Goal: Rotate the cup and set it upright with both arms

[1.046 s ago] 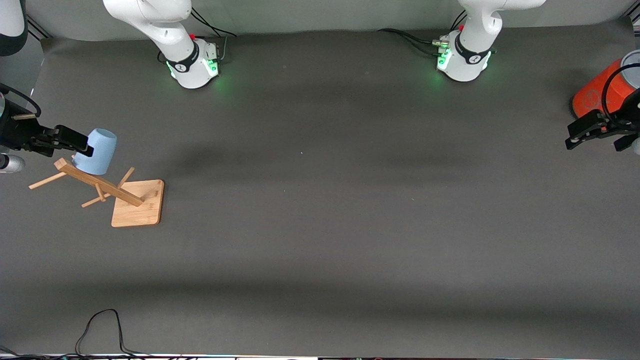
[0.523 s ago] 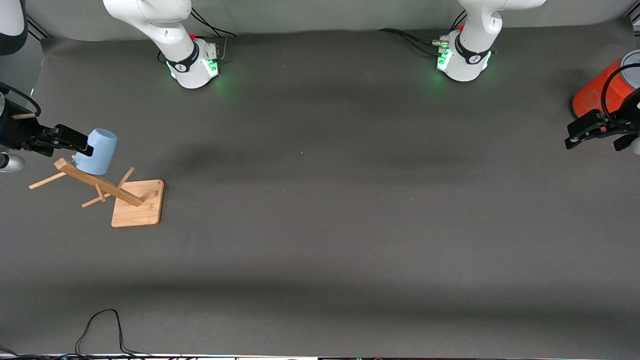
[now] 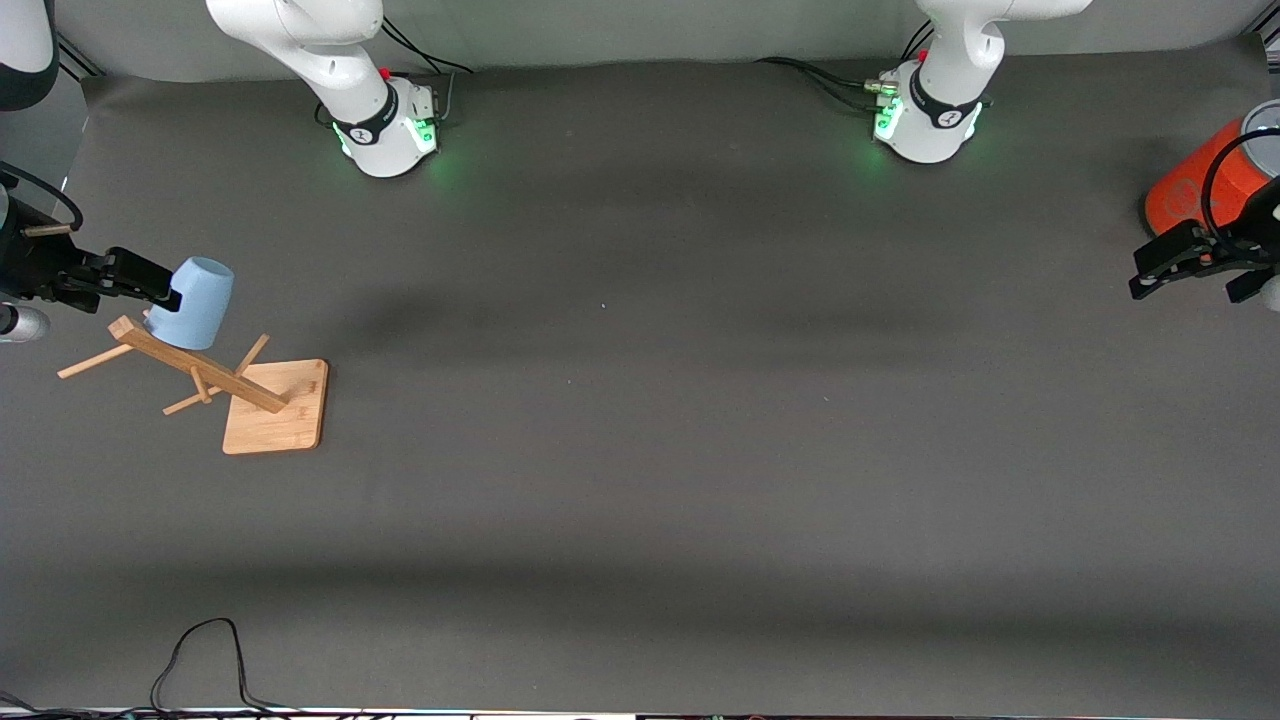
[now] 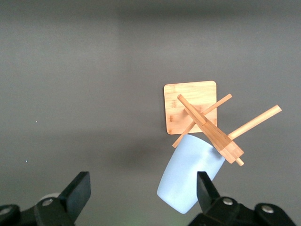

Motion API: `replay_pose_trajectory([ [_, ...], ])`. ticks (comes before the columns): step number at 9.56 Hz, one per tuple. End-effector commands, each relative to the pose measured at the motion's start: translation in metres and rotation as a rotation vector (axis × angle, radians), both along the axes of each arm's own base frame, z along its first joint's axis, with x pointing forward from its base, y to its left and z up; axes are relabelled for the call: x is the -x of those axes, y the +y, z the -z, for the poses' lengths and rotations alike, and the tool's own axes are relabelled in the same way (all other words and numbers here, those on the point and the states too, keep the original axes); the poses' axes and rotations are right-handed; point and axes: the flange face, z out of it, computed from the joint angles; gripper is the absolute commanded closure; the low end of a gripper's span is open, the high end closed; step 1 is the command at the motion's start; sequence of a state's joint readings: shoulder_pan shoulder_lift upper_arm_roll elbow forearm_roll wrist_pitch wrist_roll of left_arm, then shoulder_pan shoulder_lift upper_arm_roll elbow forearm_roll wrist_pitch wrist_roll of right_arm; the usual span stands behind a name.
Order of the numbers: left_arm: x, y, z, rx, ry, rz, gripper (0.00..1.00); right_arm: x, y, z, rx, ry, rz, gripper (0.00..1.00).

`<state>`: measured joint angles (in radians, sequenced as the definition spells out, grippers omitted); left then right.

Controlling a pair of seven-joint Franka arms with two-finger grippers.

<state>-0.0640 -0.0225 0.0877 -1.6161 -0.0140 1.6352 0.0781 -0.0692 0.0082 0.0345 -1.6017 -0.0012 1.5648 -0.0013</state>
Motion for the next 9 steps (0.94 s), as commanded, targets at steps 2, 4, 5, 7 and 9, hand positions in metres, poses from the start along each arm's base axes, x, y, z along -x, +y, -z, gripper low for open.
replay_pose_trajectory([
  [2, 0.000, 0.001, -0.002, 0.004, -0.002, 0.005, 0.00, 0.011, -0.027, 0.001, 0.018, 0.017, 0.038, 0.00],
  [4, -0.001, 0.000, -0.002, 0.004, -0.002, 0.007, 0.00, 0.024, -0.061, 0.004, 0.015, 0.047, 0.098, 0.00],
  [5, -0.001, 0.000, -0.002, 0.005, -0.003, 0.005, 0.00, 0.038, -0.070, 0.005, 0.009, 0.058, 0.119, 0.00],
  [7, -0.001, 0.000, -0.002, 0.005, -0.003, 0.007, 0.00, 0.068, -0.074, 0.005, 0.000, 0.051, 0.133, 0.00],
  [9, -0.001, 0.000, -0.002, 0.005, -0.003, 0.005, 0.00, 0.070, -0.072, 0.008, 0.006, 0.059, 0.251, 0.00],
])
